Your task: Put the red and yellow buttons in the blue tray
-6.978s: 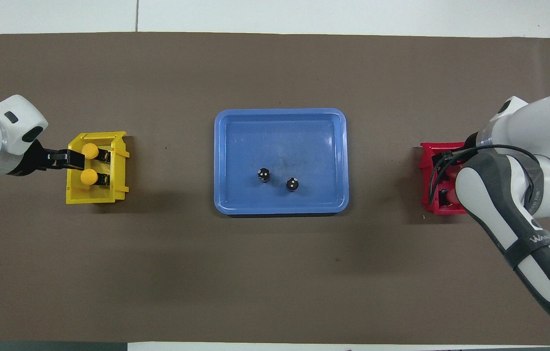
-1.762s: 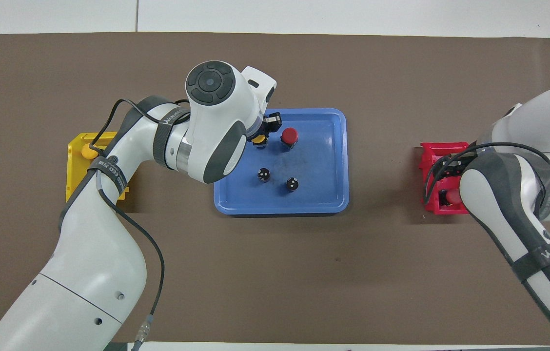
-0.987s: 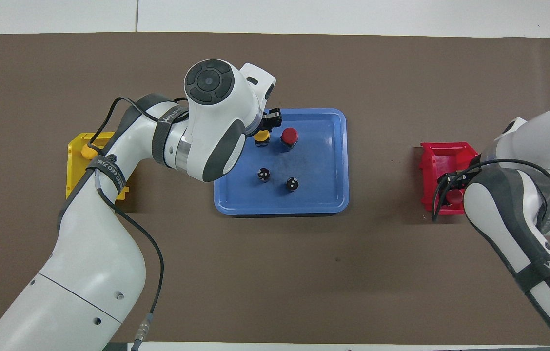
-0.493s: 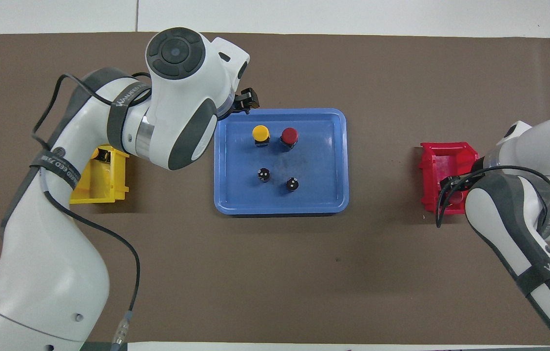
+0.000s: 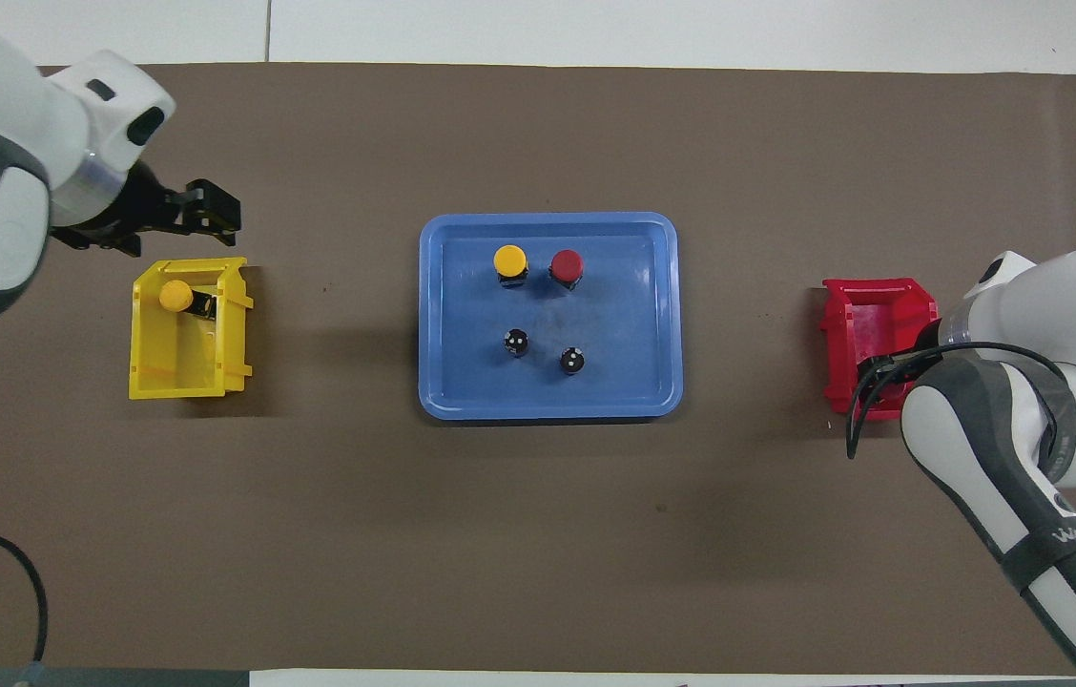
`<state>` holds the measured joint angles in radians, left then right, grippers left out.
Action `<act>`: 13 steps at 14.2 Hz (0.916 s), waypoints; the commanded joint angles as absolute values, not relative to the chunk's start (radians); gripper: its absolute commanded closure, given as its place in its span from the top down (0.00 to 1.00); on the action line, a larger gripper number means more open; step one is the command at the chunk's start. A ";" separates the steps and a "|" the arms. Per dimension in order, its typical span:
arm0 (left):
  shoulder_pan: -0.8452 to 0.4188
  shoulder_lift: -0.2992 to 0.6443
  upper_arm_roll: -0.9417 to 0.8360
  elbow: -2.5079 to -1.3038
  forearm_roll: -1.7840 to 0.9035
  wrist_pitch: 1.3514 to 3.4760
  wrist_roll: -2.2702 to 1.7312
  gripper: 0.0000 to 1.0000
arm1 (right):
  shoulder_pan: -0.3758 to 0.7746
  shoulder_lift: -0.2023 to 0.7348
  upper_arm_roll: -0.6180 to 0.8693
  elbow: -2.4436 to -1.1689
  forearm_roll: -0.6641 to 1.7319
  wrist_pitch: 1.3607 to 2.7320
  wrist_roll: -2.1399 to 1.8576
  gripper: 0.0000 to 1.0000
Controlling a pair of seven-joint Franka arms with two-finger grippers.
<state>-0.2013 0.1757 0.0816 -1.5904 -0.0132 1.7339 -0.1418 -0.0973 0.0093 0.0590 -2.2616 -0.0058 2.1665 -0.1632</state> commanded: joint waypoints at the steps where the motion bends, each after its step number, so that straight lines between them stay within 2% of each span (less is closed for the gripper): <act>1: -0.106 0.051 0.069 -1.690 -0.008 1.715 -0.060 1.00 | -0.115 -0.023 0.072 -2.302 0.012 2.186 -0.190 0.44; 4: -0.054 -0.018 0.072 -1.664 -0.008 1.616 -0.057 1.00 | -0.112 -0.026 0.072 -2.299 0.012 2.181 -0.189 0.18; 7: -0.012 -0.054 0.074 -1.675 -0.009 1.572 -0.019 1.00 | -0.107 0.006 0.074 -2.197 0.011 2.101 -0.192 0.18; 11: 0.017 -0.066 0.072 -1.694 -0.012 1.560 0.020 1.00 | -0.042 0.133 0.077 -1.802 -0.018 1.793 -0.181 0.18; 13: 0.009 -0.064 0.063 -1.692 -0.015 1.560 0.055 1.00 | -0.003 0.205 0.078 -1.615 -0.022 1.683 -0.122 0.19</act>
